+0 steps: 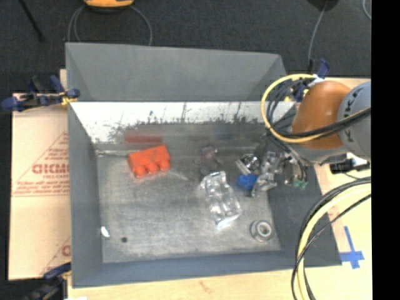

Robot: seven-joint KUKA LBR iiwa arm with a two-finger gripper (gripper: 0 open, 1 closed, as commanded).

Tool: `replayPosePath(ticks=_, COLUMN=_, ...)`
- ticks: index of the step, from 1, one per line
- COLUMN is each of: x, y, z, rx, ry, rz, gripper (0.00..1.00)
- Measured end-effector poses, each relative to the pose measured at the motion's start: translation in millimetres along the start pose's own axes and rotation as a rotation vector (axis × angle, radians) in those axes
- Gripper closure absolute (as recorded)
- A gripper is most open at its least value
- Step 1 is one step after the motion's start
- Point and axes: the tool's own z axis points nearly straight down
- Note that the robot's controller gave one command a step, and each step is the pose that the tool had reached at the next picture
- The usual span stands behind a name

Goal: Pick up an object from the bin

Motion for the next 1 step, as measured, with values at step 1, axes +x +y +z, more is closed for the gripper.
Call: replayPosePath(ticks=1, x=16.4, y=-12.9, z=-164.1, rx=0.002, ry=0.006, rz=-0.153, gripper=1.00)
